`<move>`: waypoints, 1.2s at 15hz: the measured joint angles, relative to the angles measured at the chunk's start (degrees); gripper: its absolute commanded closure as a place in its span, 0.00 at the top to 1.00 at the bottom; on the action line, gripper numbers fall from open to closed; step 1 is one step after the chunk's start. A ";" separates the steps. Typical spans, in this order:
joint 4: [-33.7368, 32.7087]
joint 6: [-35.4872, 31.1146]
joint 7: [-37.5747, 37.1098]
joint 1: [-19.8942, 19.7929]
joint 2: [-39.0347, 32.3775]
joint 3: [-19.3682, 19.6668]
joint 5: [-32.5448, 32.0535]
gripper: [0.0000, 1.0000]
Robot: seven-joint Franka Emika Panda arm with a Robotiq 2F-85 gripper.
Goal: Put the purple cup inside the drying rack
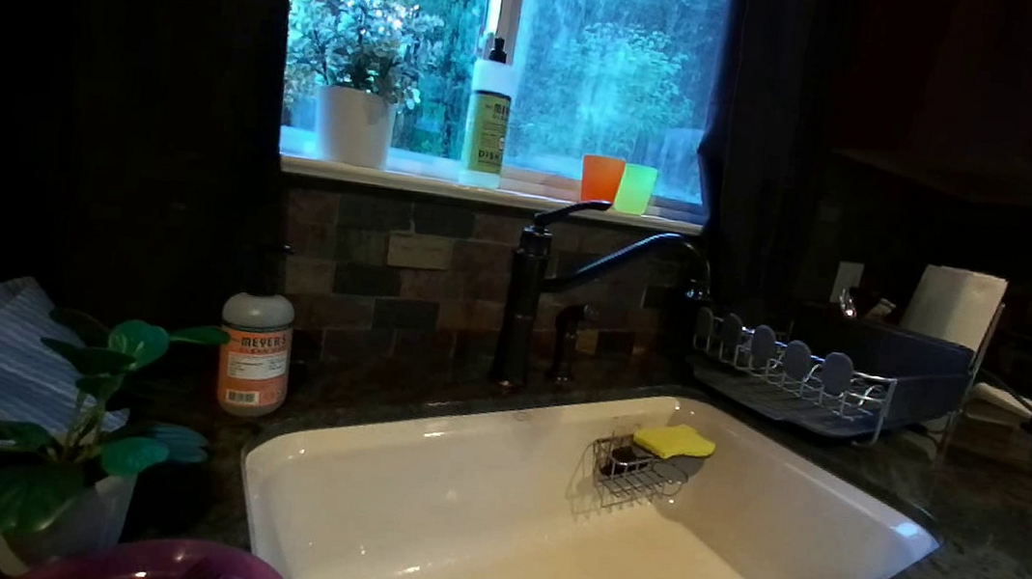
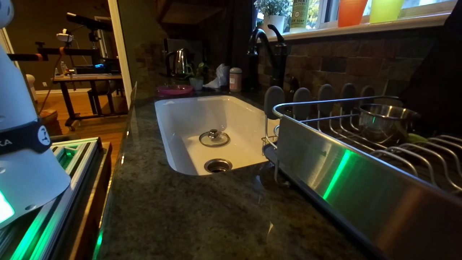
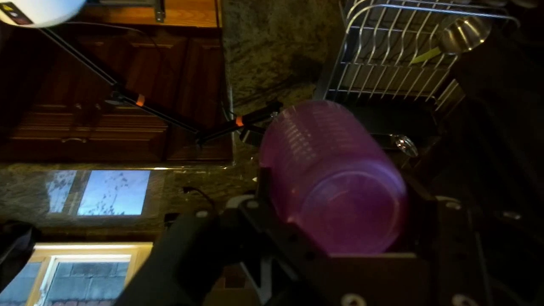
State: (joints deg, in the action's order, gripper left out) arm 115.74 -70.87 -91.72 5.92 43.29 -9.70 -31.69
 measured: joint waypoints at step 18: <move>6.07 -38.25 22.85 -16.44 -13.11 28.03 33.94 0.70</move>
State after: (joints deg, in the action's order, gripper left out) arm 121.81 -109.13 -68.87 -10.52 30.18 18.33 2.25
